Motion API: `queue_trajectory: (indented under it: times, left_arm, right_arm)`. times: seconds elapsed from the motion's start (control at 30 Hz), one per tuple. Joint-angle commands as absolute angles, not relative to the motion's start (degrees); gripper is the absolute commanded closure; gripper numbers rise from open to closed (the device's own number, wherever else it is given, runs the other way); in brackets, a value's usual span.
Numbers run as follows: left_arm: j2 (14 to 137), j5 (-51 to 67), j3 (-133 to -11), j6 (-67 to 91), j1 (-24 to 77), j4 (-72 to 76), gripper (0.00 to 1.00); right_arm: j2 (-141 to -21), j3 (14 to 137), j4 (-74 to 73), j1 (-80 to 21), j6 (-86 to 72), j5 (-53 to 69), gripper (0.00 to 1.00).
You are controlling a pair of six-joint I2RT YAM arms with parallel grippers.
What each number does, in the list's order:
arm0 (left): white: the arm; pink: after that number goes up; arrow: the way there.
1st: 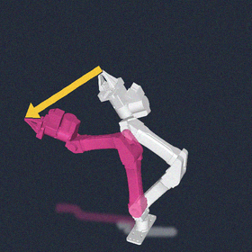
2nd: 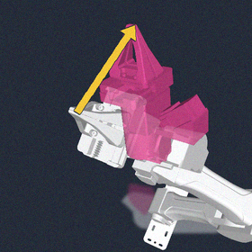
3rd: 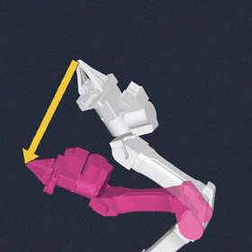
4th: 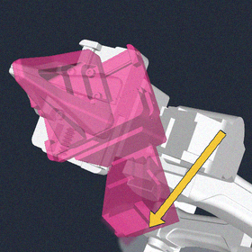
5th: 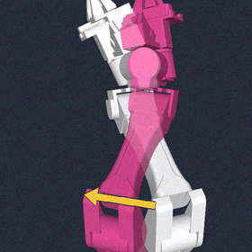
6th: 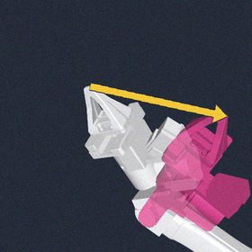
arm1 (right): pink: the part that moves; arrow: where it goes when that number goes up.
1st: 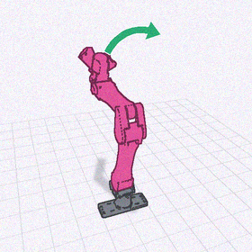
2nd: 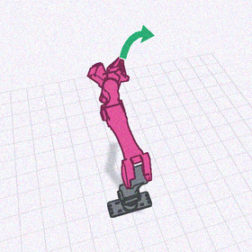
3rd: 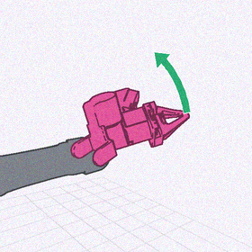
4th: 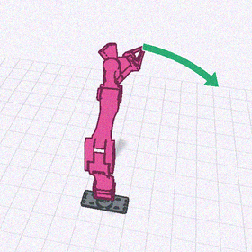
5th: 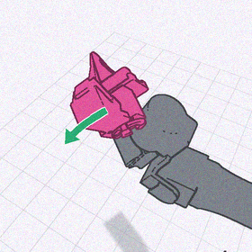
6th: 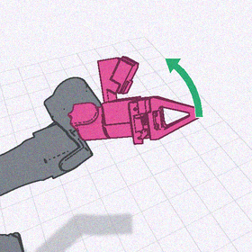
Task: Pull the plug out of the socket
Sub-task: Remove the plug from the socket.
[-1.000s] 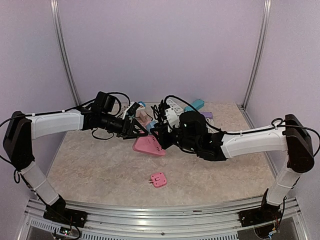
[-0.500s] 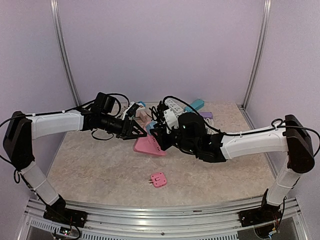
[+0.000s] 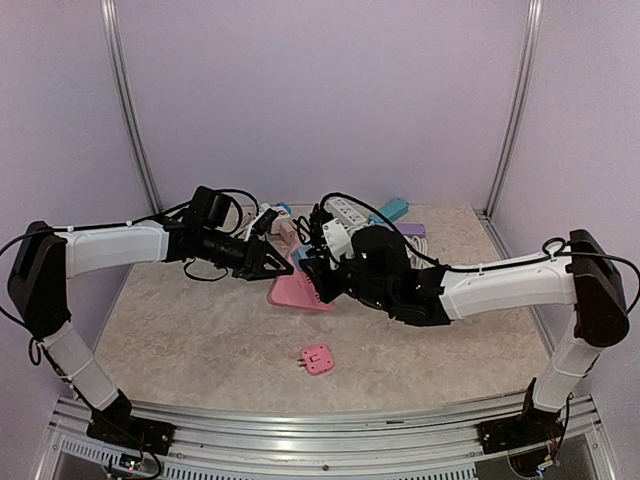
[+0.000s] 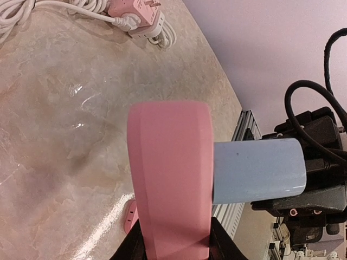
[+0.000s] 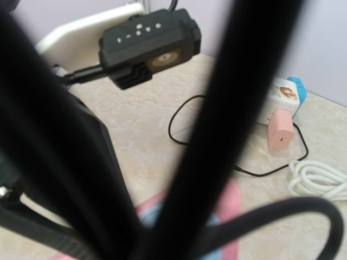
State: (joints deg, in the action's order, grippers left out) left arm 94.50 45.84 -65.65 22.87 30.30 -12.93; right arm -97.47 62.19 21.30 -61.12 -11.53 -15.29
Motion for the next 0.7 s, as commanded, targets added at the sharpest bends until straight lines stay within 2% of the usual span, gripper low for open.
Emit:
queue_trajectory:
  times: [0.0,0.3,0.67]
  left_arm:
    - [96.01,45.80,-65.47,22.77,30.32,-12.59,0.75]
    - [95.83,45.96,-65.34,22.10,30.32,-12.64,0.87]
    - [93.31,47.43,-64.67,19.68,30.50,-11.42,0.90]
  right_arm:
    - [-98.54,65.47,22.43,-62.62,-10.35,-15.79,1.00]
    - [-99.49,65.67,21.76,-63.10,-11.09,-18.09,1.00]
    - [-97.50,60.34,27.25,-59.77,-17.45,-12.89,1.00]
